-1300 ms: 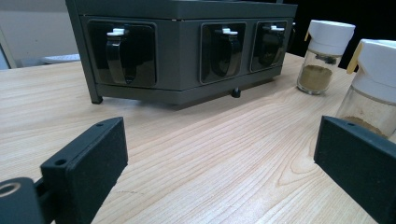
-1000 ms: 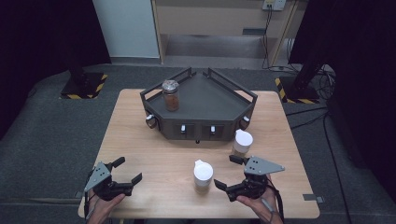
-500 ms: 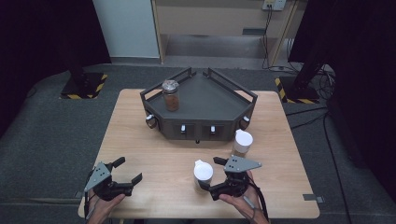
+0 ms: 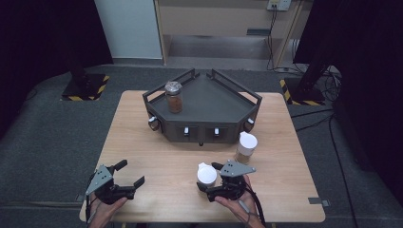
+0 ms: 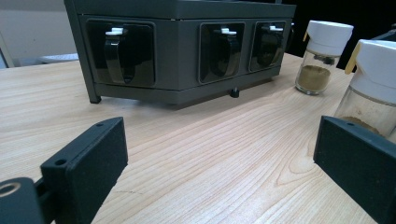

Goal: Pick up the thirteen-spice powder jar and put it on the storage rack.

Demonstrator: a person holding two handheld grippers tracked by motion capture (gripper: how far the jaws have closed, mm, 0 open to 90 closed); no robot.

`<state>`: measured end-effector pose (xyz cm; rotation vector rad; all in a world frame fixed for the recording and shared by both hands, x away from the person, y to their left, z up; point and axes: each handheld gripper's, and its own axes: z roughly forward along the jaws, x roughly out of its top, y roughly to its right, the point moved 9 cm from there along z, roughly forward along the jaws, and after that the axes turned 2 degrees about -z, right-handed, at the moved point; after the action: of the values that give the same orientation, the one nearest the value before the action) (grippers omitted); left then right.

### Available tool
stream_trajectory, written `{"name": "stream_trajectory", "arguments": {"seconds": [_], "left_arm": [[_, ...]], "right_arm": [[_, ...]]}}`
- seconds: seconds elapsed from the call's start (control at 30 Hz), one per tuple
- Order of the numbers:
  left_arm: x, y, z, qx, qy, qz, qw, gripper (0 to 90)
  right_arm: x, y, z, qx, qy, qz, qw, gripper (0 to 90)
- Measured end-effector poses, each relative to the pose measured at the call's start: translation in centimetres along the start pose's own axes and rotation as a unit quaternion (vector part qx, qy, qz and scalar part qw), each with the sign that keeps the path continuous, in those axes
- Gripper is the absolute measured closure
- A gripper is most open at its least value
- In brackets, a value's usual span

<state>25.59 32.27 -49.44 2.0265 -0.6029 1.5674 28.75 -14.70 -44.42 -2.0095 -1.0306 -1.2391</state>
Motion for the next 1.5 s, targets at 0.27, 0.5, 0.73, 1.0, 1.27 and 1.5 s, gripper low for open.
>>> {"name": "stream_trajectory", "arguments": {"seconds": [0.27, 0.5, 0.73, 1.0, 1.27, 1.5], "left_arm": [[0.0, 0.0, 0.0, -0.001, 0.001, 0.000, 1.0000, 1.8], [0.0, 0.0, 0.0, -0.001, 0.001, 0.000, 1.0000, 1.8], [0.0, 0.0, 0.0, -0.002, 0.000, -0.001, 1.0000, 1.8], [0.0, -0.1, 0.0, -0.002, 0.000, -0.001, 1.0000, 1.9], [0.0, -0.1, 0.0, -0.002, 0.000, -0.002, 1.0000, 1.9], [0.0, -0.1, 0.0, -0.003, 0.000, -0.003, 1.0000, 1.9]], "right_arm": [[-0.5, -0.7, 0.8, -0.016, -0.005, -0.011, 0.9998, 27.6], [-0.2, -1.1, 0.7, -0.030, -0.011, -0.026, 0.9991, 30.3], [0.5, -0.6, 0.6, -0.025, -0.020, -0.031, 0.9990, 30.4], [2.2, 0.2, 0.6, -0.014, -0.025, -0.032, 0.9991, 30.5], [4.5, 0.9, 0.5, -0.008, -0.026, -0.034, 0.9990, 30.5], [6.8, 1.6, 0.3, -0.007, -0.026, -0.036, 0.9990, 30.5]]}}
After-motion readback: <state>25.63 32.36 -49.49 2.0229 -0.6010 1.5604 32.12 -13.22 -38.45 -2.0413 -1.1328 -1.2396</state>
